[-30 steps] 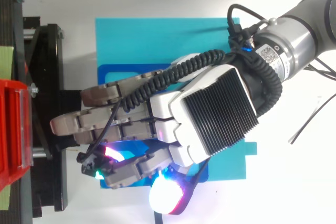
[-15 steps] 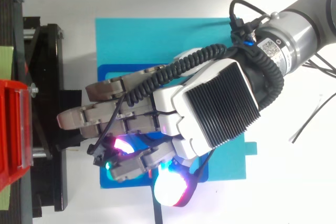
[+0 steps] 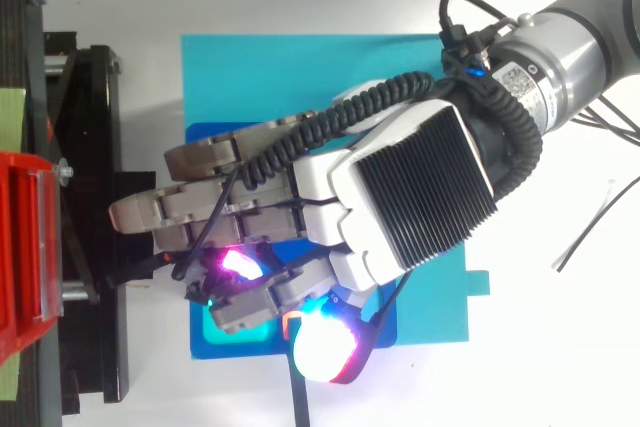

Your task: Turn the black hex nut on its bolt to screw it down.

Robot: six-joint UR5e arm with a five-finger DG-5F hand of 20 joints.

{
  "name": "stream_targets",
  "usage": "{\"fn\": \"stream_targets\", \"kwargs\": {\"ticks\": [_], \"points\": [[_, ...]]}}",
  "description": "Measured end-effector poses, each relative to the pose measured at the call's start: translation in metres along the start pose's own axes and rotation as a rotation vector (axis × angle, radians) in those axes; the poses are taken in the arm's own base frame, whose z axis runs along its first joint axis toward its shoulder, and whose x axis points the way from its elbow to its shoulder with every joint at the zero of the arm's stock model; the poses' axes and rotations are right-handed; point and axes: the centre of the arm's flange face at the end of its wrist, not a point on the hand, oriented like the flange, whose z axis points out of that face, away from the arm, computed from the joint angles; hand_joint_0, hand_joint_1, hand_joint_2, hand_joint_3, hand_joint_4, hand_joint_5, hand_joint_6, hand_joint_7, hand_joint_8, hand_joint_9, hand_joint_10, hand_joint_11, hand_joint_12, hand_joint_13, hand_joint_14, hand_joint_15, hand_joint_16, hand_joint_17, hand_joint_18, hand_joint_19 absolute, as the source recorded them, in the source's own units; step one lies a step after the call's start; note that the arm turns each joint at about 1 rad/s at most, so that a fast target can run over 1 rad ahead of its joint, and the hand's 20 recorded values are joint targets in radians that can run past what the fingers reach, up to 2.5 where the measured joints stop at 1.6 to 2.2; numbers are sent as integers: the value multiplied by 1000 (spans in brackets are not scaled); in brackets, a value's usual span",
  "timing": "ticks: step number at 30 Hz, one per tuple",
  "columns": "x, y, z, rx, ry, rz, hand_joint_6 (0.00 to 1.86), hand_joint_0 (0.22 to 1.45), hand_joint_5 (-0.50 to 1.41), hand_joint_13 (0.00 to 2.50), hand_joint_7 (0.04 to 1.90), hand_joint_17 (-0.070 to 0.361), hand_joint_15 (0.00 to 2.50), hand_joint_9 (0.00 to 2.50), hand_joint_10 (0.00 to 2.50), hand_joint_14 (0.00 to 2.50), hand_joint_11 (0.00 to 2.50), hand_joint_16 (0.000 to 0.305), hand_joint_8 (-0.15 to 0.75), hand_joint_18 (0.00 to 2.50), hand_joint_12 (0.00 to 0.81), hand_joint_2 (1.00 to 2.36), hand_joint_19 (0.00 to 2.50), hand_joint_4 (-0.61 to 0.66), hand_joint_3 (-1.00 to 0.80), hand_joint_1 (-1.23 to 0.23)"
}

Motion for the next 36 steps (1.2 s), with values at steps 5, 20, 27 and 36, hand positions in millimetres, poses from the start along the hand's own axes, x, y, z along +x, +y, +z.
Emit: {"fn": "stream_targets", "kwargs": {"ticks": [5,20,27,36], "points": [[0,-3,-3,-1,1,-2,637,461,-42,512,1486,116,0,826,0,0,0,52,199,592,345,1000,572,178,-500,-175],[0,-11,-12,3,3,-10,646,442,-43,519,1454,122,0,837,0,0,0,54,214,607,355,1000,563,186,-500,-140],[-2,-17,-16,-3,-9,-24,623,431,-43,515,1478,125,0,827,0,0,0,56,216,600,364,1000,561,193,-500,-137],[-3,-22,-20,-7,-16,-32,583,426,-42,512,1517,126,0,820,2,0,0,56,224,599,367,1000,560,206,-500,-141]]}}
